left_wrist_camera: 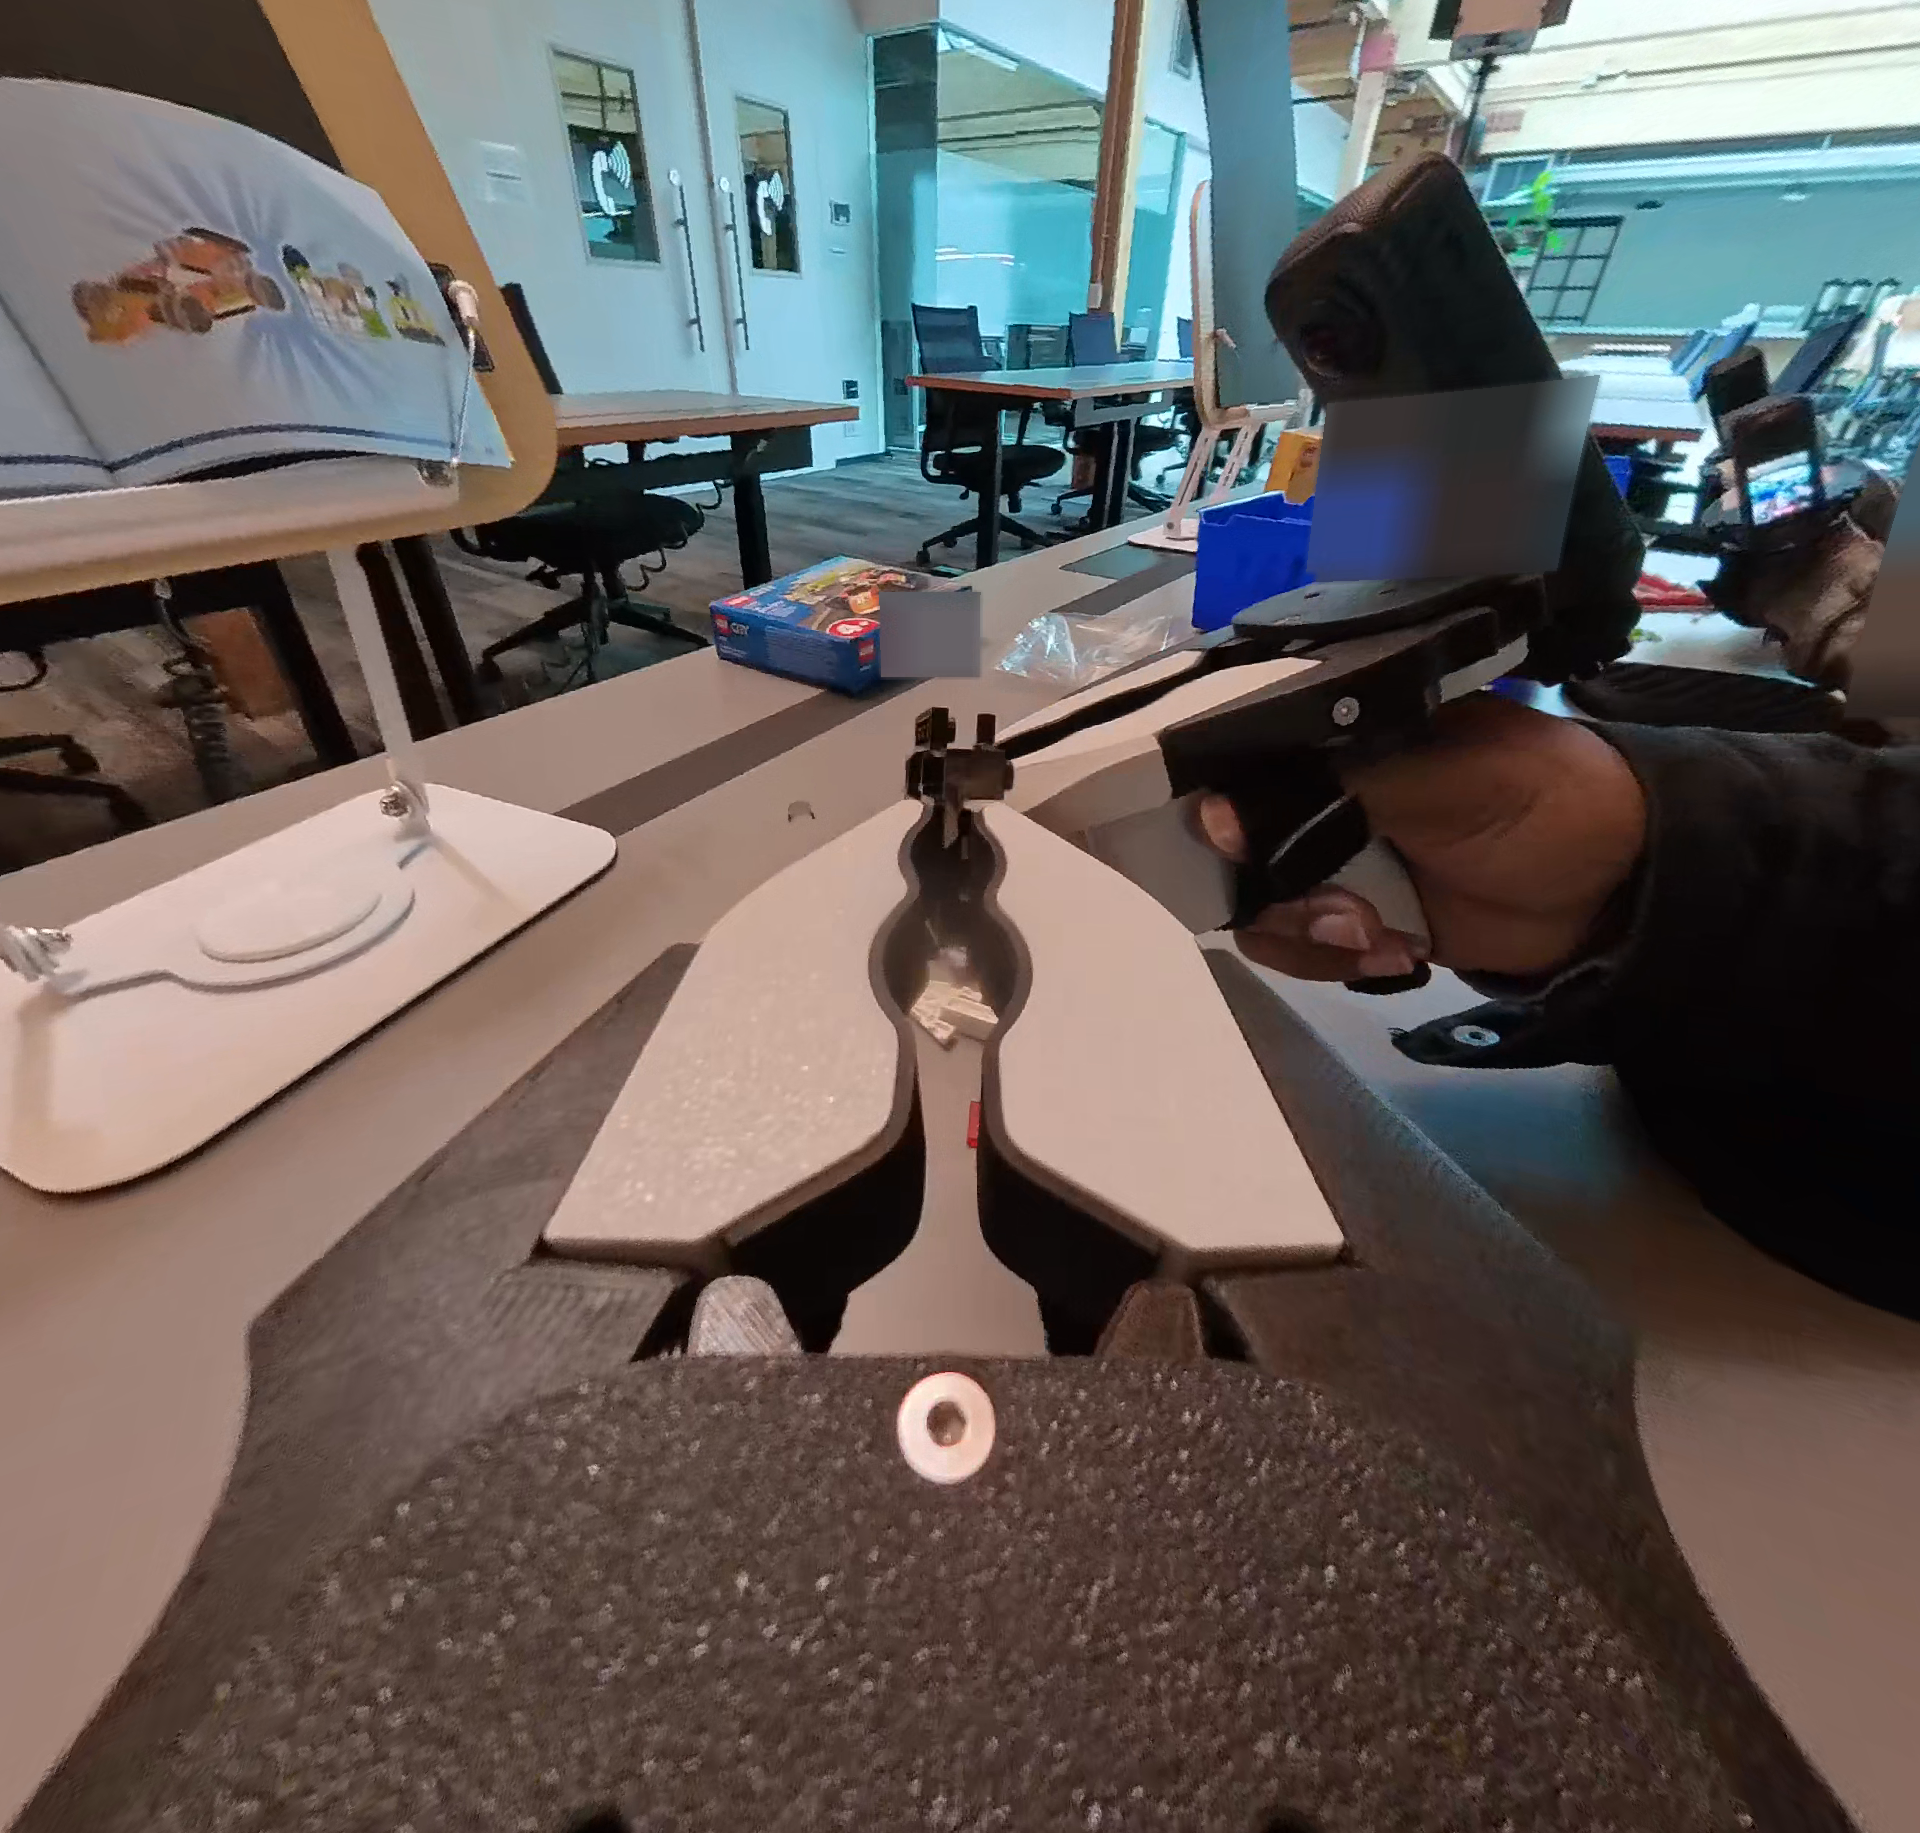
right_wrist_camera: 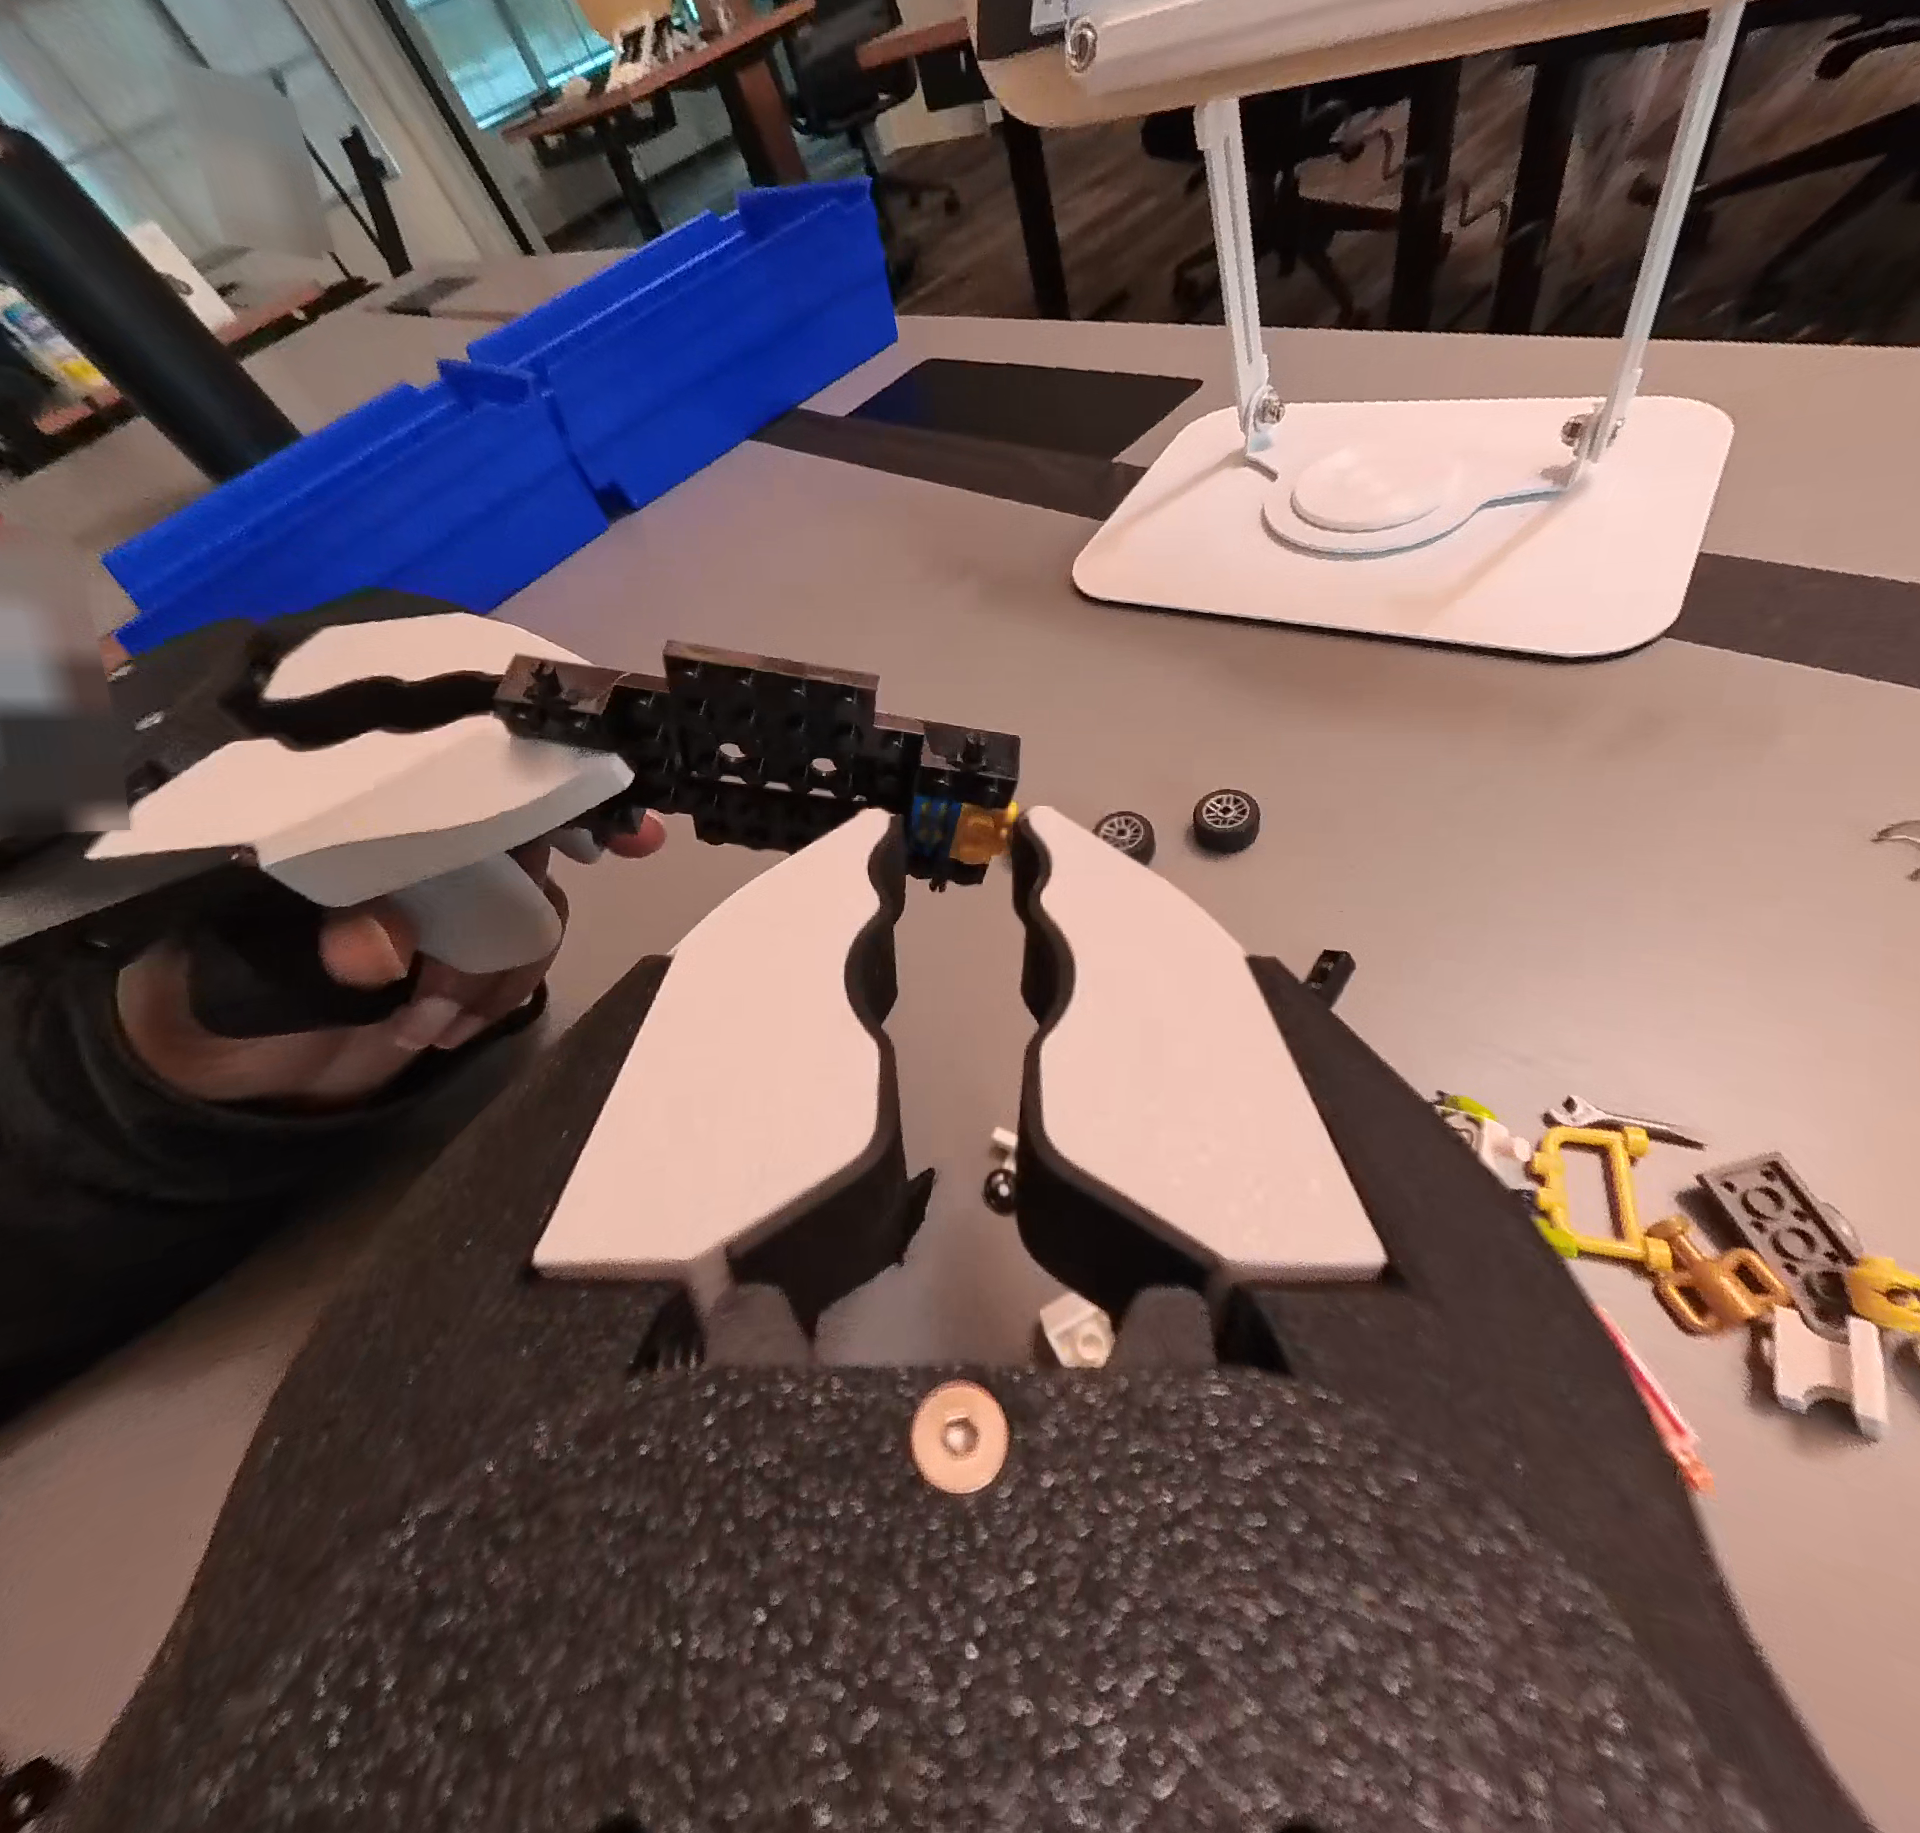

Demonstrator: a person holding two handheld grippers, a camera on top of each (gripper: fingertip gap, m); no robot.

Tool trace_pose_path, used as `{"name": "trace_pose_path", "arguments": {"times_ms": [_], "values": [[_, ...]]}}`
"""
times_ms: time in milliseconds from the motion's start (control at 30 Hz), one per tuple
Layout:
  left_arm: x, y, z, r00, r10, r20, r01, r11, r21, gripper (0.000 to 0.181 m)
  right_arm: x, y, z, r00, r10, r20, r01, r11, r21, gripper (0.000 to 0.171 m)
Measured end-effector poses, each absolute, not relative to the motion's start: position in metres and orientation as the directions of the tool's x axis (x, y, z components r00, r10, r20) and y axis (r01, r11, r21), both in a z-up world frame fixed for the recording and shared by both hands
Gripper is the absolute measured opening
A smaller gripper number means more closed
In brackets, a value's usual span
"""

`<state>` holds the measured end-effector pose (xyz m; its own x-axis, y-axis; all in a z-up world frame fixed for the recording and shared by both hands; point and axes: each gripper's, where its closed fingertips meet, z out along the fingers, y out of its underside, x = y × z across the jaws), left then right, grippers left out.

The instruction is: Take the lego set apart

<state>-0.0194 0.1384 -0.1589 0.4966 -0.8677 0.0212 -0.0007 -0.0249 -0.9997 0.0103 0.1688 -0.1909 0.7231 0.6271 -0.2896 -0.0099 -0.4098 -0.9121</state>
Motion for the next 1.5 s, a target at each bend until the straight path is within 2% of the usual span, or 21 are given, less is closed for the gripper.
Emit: {"name": "trace_pose_path", "arguments": {"times_ms": [267,533,733,833,900,1000,1200,1400,1500], "values": [[-0.022,0.141,-0.160,0.462,-0.876,0.137,0.037,-0.135,-0.990,0.005,0.015,0.163,-0.188,0.674,0.691,-0.262,0.014,-0.366,-0.931,0.017],[-0.028,0.152,-0.168,0.582,-0.807,0.102,-0.003,-0.128,-0.992,0.008,0.018,0.164,-0.182,0.786,0.617,0.020,0.166,-0.180,-0.970,0.017],[-0.037,0.166,-0.182,0.640,-0.753,0.152,-0.010,-0.205,-0.979,0.005,0.017,0.162,-0.182,0.803,0.580,0.139,0.241,-0.103,-0.965,0.017],[-0.040,0.166,-0.177,0.540,-0.767,0.346,0.124,-0.333,-0.935,0.005,0.009,0.155,-0.177,0.783,0.573,0.241,0.315,-0.032,-0.948,0.017],[-0.040,0.164,-0.172,0.539,-0.785,0.304,0.109,-0.293,-0.950,0.005,0.008,0.154,-0.179,0.774,0.597,0.212,0.296,-0.044,-0.954,0.017],[-0.036,0.163,-0.180,0.486,-0.783,0.389,0.123,-0.379,-0.917,0.005,0.017,0.158,-0.176,0.775,0.617,0.140,0.240,-0.083,-0.967,0.017],[-0.030,0.165,-0.215,0.326,-0.657,0.679,0.139,-0.677,-0.722,0.004,0.041,0.161,-0.185,0.716,0.697,-0.049,0.185,-0.257,-0.949,0.017],[-0.051,0.157,-0.245,0.306,-0.594,0.744,-0.114,-0.799,-0.590,0.004,0.048,0.146,-0.192,0.598,0.791,-0.132,0.183,-0.295,-0.938,0.018],[-0.078,0.168,-0.252,0.384,-0.596,0.705,-0.146,-0.793,-0.591,0.004,0.037,0.137,-0.201,0.533,0.840,-0.096,0.247,-0.263,-0.933,0.018]]}}
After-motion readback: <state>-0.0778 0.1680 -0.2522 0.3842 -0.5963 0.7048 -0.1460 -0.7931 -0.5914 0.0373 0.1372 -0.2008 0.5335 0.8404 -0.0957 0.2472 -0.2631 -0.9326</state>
